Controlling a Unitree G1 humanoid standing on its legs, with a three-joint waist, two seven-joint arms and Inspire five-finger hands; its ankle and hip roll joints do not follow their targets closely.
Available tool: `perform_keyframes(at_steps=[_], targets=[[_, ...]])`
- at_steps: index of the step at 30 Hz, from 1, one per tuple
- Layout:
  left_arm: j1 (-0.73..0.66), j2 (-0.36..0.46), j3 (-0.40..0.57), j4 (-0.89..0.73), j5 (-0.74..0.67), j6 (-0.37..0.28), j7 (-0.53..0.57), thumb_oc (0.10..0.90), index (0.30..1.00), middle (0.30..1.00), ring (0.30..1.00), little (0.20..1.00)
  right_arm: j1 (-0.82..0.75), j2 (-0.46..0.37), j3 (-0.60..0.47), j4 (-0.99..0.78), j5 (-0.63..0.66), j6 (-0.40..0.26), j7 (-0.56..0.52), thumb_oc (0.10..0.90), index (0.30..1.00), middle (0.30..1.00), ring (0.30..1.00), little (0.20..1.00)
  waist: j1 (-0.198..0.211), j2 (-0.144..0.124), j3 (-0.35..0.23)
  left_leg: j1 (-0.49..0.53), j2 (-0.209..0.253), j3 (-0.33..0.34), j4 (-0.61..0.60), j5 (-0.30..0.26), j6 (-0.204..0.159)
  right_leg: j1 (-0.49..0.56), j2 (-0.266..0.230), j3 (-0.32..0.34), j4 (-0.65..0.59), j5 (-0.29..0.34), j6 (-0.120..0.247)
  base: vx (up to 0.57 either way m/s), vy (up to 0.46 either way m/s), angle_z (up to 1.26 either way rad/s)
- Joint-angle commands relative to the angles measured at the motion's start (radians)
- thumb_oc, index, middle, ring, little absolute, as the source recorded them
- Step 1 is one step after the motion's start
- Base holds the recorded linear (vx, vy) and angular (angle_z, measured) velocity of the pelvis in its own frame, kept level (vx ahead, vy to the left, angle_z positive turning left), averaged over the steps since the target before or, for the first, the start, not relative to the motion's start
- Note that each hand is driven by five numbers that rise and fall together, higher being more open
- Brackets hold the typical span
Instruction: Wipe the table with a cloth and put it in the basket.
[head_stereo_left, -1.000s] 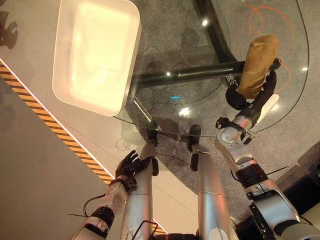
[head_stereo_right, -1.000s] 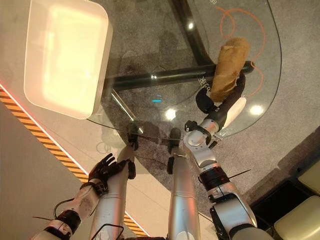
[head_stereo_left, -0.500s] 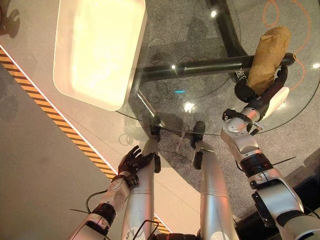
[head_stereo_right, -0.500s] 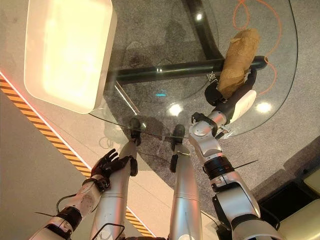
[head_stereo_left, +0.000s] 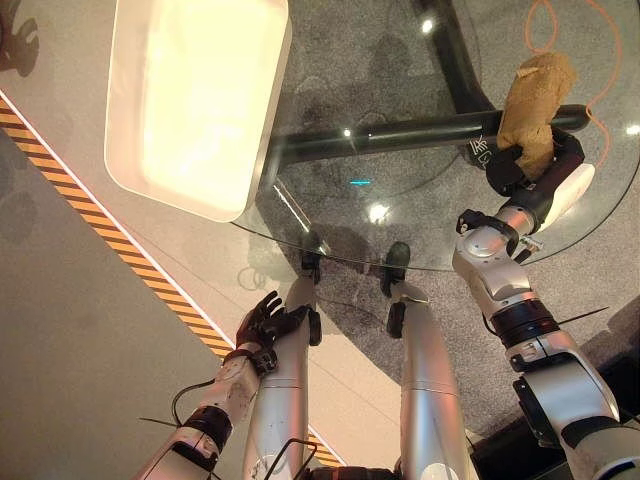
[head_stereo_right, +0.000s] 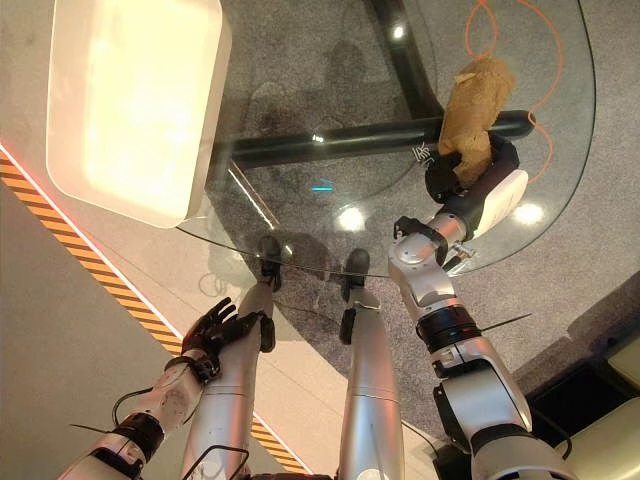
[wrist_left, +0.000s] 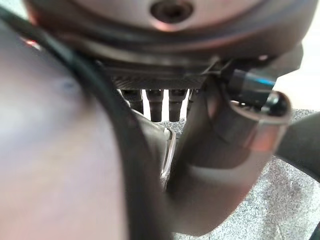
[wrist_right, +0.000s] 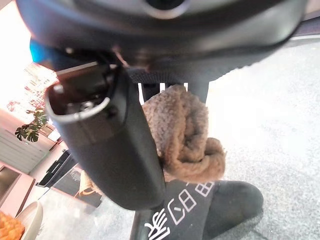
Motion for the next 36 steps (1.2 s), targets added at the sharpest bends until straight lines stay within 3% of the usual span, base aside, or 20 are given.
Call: perform_keyframes(at_steps=[1,10,14,26,36], targets=[[0.083,-0.065,-0.040,-0.030,-0.017,0.025,0.002,0.800,0.900,0.900,0.900,0.900,0.008,-0.051,0.002,-0.068,-0.016,-0.003,-0.031,0.100,0.300,0.300,0.300,0.200,-0.002,0.046,-0.016,-0.081,-0.059,0.017,0.215,-0.168,0.028,-0.010,0.042,-0.050,-0.199,0.170,0.015,0.00,0.000,0.00],[0.084,-0.069,-0.041,-0.033,-0.021,0.021,-0.001,0.800,0.900,0.900,0.900,0.900,0.015,-0.044,0.010,-0.040,0.007,-0.001,-0.017,0.100,0.300,0.300,0.300,0.200,0.004,0.048,-0.016,-0.092,-0.060,0.015,0.220,-0.170,0.030,-0.020,0.039,-0.052,-0.191,0.168,0.016,0.00,0.000,0.00],[0.088,-0.069,-0.040,-0.037,-0.016,0.014,0.004,0.800,0.900,0.900,0.900,0.900,0.022,-0.041,0.009,-0.064,-0.010,-0.042,0.008,0.100,0.300,0.300,0.300,0.200,0.005,0.047,-0.016,-0.095,-0.062,0.013,0.221,-0.172,0.031,-0.024,0.039,-0.053,-0.189,0.168,0.018,0.00,0.000,0.00],[0.112,-0.072,-0.028,-0.118,0.009,-0.026,0.002,0.800,0.900,0.900,0.900,0.900,0.102,0.011,0.104,-0.307,-0.221,0.007,0.315,0.100,0.300,0.300,0.300,0.200,-0.004,0.041,-0.016,-0.099,-0.063,0.026,0.219,-0.172,0.030,-0.035,0.037,-0.052,-0.182,0.158,0.018,0.00,0.000,0.00],[0.116,-0.075,-0.039,-0.134,0.015,0.000,0.009,0.800,0.900,0.900,0.900,0.900,0.125,0.040,0.244,-0.383,-0.338,-0.025,0.548,0.100,0.300,0.300,0.300,0.200,0.000,0.046,-0.016,-0.110,-0.064,0.026,0.221,-0.166,0.024,-0.047,0.026,-0.061,-0.171,0.149,0.019,0.00,0.000,0.00]])
